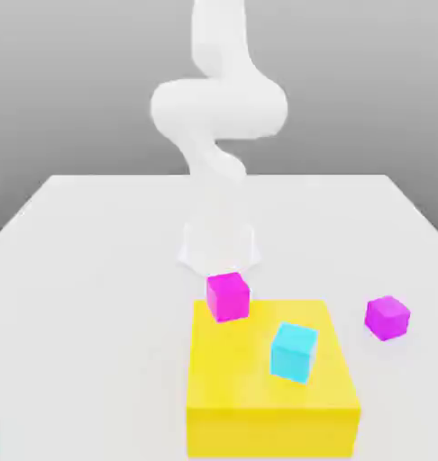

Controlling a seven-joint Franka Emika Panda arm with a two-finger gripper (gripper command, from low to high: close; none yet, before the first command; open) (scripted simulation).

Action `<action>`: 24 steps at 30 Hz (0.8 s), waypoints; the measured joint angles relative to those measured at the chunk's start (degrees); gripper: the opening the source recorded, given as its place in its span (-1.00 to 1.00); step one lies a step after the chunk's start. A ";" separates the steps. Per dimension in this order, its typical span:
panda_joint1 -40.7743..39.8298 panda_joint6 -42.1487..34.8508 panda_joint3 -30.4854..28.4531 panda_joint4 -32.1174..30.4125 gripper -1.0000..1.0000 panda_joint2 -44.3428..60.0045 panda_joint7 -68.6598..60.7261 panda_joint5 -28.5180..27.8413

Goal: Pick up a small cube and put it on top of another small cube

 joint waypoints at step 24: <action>-19.03 9.98 -4.70 8.49 0.00 50.16 37.19 -1.71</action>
